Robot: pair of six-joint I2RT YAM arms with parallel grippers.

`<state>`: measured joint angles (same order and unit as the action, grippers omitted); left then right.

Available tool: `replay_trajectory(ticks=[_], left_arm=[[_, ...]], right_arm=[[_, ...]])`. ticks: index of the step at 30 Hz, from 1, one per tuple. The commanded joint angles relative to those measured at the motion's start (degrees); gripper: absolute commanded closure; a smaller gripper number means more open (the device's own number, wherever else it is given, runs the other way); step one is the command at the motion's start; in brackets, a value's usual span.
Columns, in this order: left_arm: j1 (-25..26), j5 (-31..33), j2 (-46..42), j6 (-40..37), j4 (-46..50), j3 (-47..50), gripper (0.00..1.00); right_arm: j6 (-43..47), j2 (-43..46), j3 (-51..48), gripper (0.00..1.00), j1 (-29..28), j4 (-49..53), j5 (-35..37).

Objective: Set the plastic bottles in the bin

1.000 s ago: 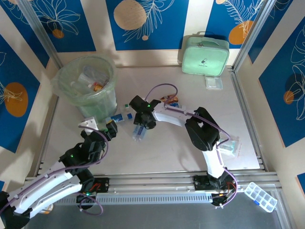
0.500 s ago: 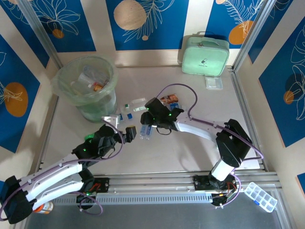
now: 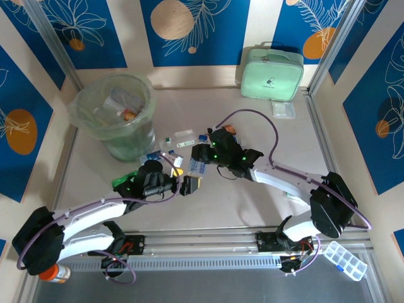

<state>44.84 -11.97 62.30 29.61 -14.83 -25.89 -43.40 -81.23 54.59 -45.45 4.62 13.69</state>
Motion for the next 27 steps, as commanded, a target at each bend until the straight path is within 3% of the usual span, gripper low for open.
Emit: replay_trajectory(ticks=[1,10,17,27], left_arm=[[-0.84,-6.95,1.23,1.38,-4.72,-1.89,0.01],[-4.72,-6.97,-2.71,3.89,-5.64,0.47,0.04],[-7.1,-10.06,-0.75,6.6,-9.49,1.54,0.28],[-7.51,-11.98,0.54,7.33,-11.48,1.72,0.44]], right_arm=[[3.16,0.76,-1.06,0.67,0.21,-6.36,-9.1],[4.32,0.9,-2.91,0.67,-0.58,-11.65,-15.62],[5.88,2.2,-4.37,0.67,-1.83,-13.51,-14.11],[6.38,1.49,-4.04,0.66,-3.05,-13.94,-13.56]])
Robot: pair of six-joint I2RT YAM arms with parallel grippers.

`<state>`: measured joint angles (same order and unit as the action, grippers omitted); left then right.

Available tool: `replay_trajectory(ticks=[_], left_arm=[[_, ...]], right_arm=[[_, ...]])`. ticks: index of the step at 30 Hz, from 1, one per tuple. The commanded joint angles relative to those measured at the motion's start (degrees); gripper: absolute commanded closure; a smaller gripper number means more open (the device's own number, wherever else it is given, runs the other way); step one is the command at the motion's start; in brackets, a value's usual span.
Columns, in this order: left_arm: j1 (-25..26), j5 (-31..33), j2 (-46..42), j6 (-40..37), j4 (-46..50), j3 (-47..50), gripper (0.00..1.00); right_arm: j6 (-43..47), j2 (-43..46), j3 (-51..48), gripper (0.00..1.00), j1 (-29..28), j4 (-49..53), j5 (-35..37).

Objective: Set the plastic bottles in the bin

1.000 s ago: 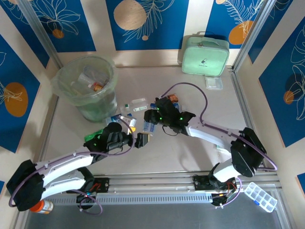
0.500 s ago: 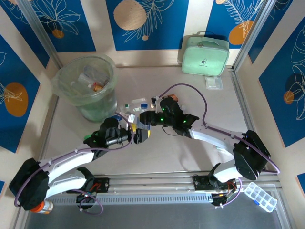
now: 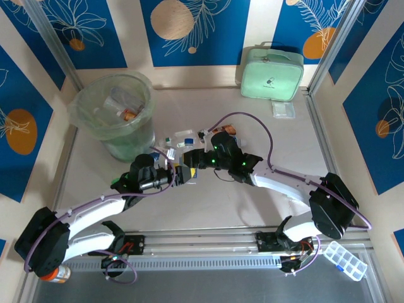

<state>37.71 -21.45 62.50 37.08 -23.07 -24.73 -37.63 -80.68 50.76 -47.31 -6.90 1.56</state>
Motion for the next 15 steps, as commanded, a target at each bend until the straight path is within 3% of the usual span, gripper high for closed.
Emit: replay_trajectory(ticks=[1,6,8,15], left_arm=[[-0.38,-2.66,0.26,-0.11,-3.5,0.65,0.44],[-0.64,-2.29,-0.4,-0.16,-3.74,1.07,0.44],[-0.64,-1.8,-0.75,-0.26,-3.52,1.19,0.44],[-0.72,1.99,-4.17,-1.3,-0.63,1.79,0.45]], right_arm=[[0.62,0.89,-0.22,0.64,-1.18,-2.25,-1.23],[1.1,0.94,1.31,0.34,-1.56,-0.05,0.99],[1.08,1.83,2.82,0.26,-2.06,2.77,4.55],[-1.37,7.82,4.66,0.2,-2.96,12.2,16.38]])
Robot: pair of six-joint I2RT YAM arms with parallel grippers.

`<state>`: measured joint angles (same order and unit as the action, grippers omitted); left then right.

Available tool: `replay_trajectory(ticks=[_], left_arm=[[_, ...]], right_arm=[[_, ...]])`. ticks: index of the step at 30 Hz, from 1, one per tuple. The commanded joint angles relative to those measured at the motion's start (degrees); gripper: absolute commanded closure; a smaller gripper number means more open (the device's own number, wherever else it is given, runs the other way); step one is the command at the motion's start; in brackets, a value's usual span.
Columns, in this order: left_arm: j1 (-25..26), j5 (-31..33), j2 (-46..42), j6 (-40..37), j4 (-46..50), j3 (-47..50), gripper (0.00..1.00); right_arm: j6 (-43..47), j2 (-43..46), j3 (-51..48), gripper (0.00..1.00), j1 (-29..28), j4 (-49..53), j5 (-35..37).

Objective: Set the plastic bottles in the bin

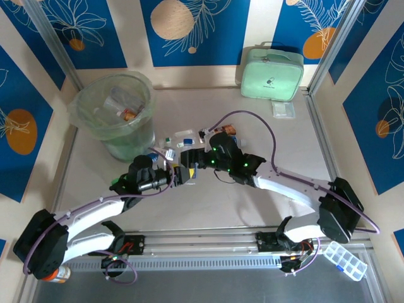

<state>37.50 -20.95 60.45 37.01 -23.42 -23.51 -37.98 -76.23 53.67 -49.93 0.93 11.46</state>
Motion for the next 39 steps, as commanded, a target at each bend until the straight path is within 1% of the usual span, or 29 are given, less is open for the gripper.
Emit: replay_trajectory(ticks=[1,4,5,8,12,15,18,21,24,26,28,30,31,35,39], left_arm=[[-0.57,2.01,-2.6,-1.36,-0.06,0.72,0.45],[-0.52,3.44,-4.02,-2.08,1.12,0.54,0.47],[-0.45,4.43,-4.88,-2.61,2.58,0.19,0.51],[-0.24,9.56,-8.41,-3.6,8.37,-0.72,0.57],[-0.23,15.63,-14.38,-4.47,18.06,-3.3,0.57],[-0.24,20.69,-17.63,-5.24,26.44,-7.19,0.57],[-0.23,25.09,-17.5,-5.09,35.75,-14.08,0.57],[-0.23,28.79,-15.27,-4.55,44.59,-23.43,0.59],[-0.26,35.02,-10.21,-3.29,54.47,-35.24,0.59],[-0.72,40.67,-5.14,-0.42,62.69,-44.78,0.57],[-1.69,43.11,0.15,2.81,70.0,-53.86,0.58],[-3.31,42.78,4.4,5.19,73.94,-60.7,0.58],[-4.94,41.6,6.16,6.03,74.87,-63.5,0.58],[-13.66,35.79,11.37,11.54,76.88,-70.04,0.58],[-21.0,33.18,16.78,16.57,80.13,-76.05,0.59]], right_arm=[[-1.25,3.79,2.02,0.2,-0.42,6.14,8.12],[-1.06,4.71,1.87,0.21,-0.42,9.72,12.3],[-0.89,5.23,0.99,0.21,-0.38,9.52,13.8],[-0.63,7.24,-2.71,0.22,-0.9,6.8,20.33],[4.75,11.09,-6.75,0.22,-3.02,1.85,26.78],[8.12,13.22,-9.03,0.22,-4.83,-1.82,28.16],[9.66,12.97,-11.87,0.22,-6.16,-6.34,28.41],[8.74,8.92,-10.47,0.23,-6.82,-5.17,29.32],[8.14,3.61,-6.66,0.22,-7.57,-1.24,31.74],[8.8,0.21,-4.39,0.22,-8.31,0.35,33.51],[10.18,-2.79,-3.0,0.22,-9.25,0.66,34.69],[10.99,-5.73,-1.72,0.22,-10.01,0.5,35.34],[10.88,-7.32,-0.67,0.22,-10.27,1.2,35.59],[9.07,-11.88,3.81,0.21,-11.36,6.28,39.39],[8.53,-12.67,4.01,0.21,-11.47,6.4,39.46]])
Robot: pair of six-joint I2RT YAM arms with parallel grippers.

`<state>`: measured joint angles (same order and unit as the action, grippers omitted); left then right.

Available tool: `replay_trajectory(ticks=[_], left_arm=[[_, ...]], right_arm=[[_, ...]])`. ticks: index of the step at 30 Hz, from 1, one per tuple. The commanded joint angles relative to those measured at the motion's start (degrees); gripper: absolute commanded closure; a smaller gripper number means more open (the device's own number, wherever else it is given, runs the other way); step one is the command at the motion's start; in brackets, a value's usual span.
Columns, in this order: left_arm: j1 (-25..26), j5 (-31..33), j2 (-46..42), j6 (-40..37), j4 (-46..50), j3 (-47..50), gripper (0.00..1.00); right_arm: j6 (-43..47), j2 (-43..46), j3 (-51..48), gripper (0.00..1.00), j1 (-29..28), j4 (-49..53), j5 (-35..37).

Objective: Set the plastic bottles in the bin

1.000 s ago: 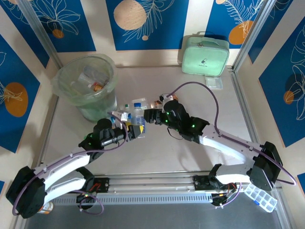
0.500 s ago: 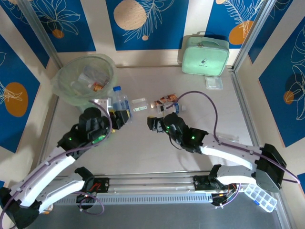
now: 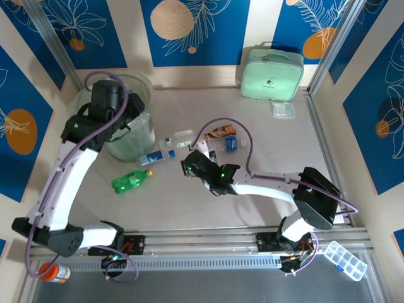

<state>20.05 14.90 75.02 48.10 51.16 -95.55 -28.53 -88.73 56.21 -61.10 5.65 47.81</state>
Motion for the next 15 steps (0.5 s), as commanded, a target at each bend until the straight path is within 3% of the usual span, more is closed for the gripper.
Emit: replay_trajectory(ticks=[1,7,15], left_arm=[[-5.71,-3.52,3.76,7.09,6.79,-5.51,0.6],[-15.05,-12.33,11.85,11.54,6.27,-11.87,0.71],[-17.33,-9.18,19.37,18.45,17.28,-20.92,0.71]], right_arm=[[-0.91,-0.13,1.46,0.21,-0.27,1.52,2.71],[-0.64,-1.9,2.78,0.21,-0.62,2.32,1.76],[-1.33,-3.33,4.08,0.21,-1.11,3.67,4.55]])
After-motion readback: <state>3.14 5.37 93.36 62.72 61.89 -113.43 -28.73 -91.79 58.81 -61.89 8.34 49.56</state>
